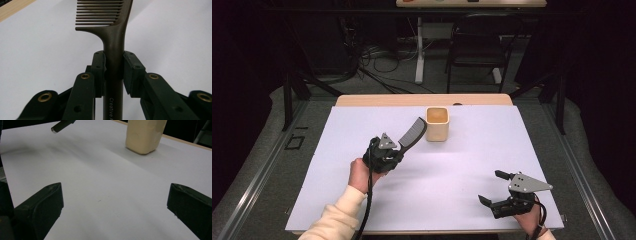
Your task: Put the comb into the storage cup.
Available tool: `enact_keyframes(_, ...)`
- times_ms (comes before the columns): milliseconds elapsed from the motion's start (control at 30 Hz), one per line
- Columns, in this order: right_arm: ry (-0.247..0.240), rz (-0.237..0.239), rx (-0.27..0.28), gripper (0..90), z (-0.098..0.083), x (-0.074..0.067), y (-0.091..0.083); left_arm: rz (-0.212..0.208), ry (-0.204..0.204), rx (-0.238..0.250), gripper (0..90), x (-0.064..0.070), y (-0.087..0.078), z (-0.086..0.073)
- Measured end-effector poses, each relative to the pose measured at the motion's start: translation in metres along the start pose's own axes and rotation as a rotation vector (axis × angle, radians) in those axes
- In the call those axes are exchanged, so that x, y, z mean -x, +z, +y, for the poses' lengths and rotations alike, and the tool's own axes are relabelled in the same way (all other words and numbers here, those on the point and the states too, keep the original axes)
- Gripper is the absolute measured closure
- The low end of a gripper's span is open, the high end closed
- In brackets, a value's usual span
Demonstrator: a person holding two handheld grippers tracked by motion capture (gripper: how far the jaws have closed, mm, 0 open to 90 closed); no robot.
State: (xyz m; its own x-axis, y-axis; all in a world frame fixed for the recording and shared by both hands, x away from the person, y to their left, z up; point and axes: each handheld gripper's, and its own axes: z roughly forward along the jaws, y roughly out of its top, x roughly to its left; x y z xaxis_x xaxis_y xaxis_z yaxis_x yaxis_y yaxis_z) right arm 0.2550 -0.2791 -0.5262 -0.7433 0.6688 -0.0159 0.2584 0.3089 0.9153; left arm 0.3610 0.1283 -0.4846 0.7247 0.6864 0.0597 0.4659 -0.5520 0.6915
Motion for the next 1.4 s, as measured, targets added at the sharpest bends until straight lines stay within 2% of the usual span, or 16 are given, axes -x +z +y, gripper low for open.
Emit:
enact_keyframes(500,0.001,0.000,-0.001,0.1,0.000,0.000,0.000,0.038,-0.035,0.070,72.7,-0.015,-0.001,0.007)
enact_keyframes(767,0.001,-0.001,-0.002,0.1,0.000,0.000,0.000,0.043,-0.058,0.120,72.7,-0.023,0.002,0.012)
enact_keyframes(1033,0.001,0.001,-0.002,0.1,0.000,0.000,0.000,0.053,-0.059,0.149,72.7,-0.026,0.007,0.018)
enact_keyframes(1400,0.001,0.000,-0.001,0.1,0.000,0.000,0.000,0.054,-0.090,0.200,72.8,-0.034,0.012,0.022)
